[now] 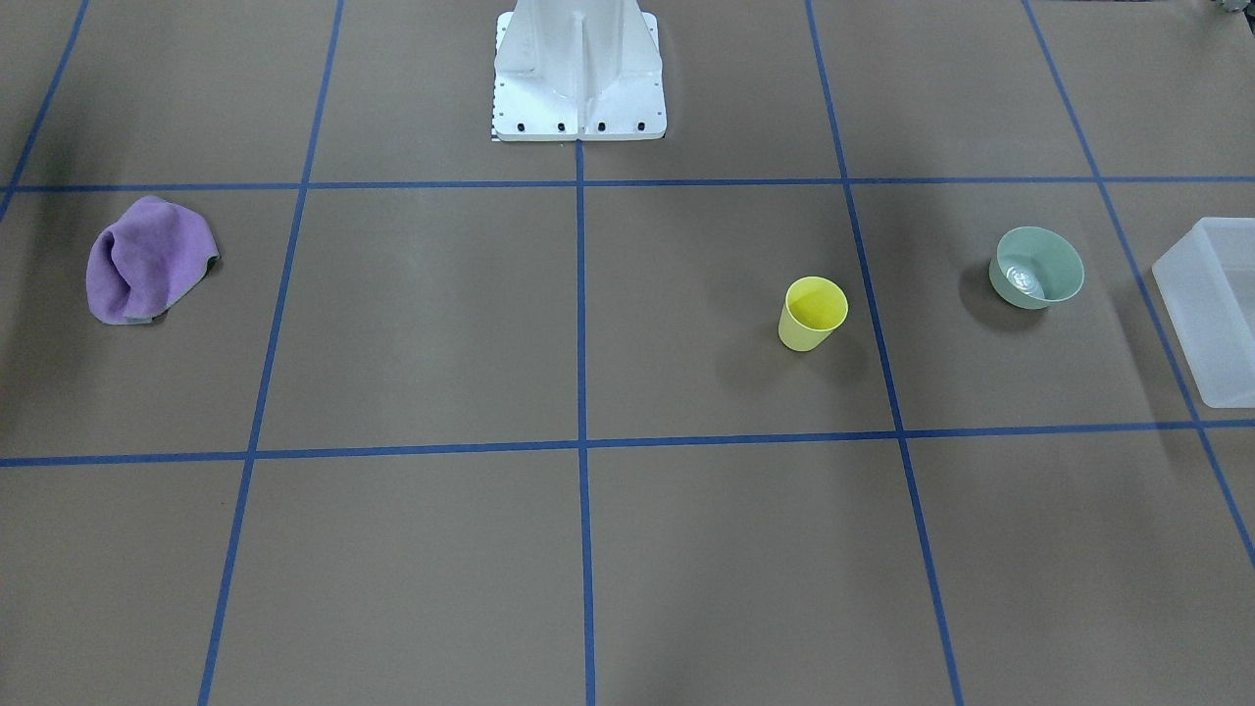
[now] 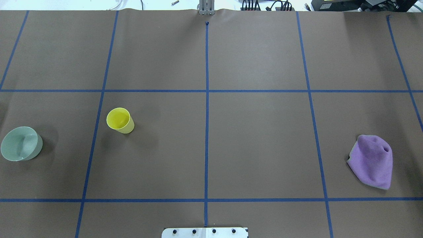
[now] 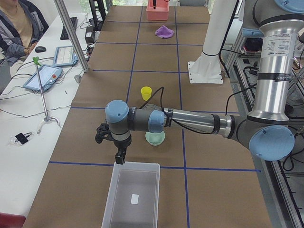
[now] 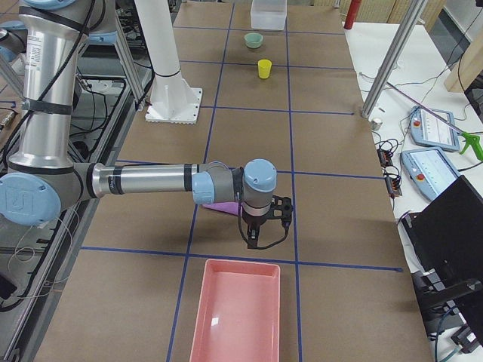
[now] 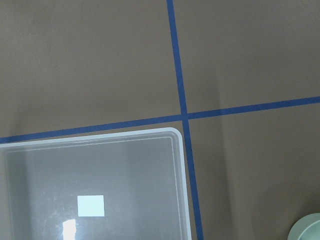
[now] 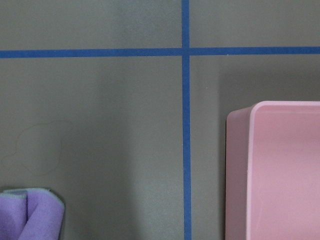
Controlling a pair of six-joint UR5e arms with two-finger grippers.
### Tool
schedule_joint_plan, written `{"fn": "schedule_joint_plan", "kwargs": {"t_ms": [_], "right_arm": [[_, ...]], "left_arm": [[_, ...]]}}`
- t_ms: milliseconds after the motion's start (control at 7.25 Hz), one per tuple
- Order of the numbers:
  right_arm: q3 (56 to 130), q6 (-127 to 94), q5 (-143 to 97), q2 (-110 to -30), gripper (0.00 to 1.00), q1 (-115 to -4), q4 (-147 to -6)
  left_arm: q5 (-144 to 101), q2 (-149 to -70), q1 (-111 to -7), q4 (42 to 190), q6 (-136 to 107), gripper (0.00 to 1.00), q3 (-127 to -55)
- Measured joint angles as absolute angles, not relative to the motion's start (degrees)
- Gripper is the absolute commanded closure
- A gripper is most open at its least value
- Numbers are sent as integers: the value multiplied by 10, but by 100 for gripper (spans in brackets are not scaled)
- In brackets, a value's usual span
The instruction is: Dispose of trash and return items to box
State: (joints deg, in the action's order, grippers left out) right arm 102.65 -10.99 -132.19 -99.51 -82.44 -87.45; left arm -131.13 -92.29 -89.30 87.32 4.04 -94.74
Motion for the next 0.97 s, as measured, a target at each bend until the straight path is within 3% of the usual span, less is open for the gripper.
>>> {"fn": "schedule_joint_plan", "kwargs": {"t_ms": [966], "right_arm": [[1025,-111,-1322,-992,0,-824,-874]], "left_arm": [[-1312,-922,-891,874,40,2,-956]]}}
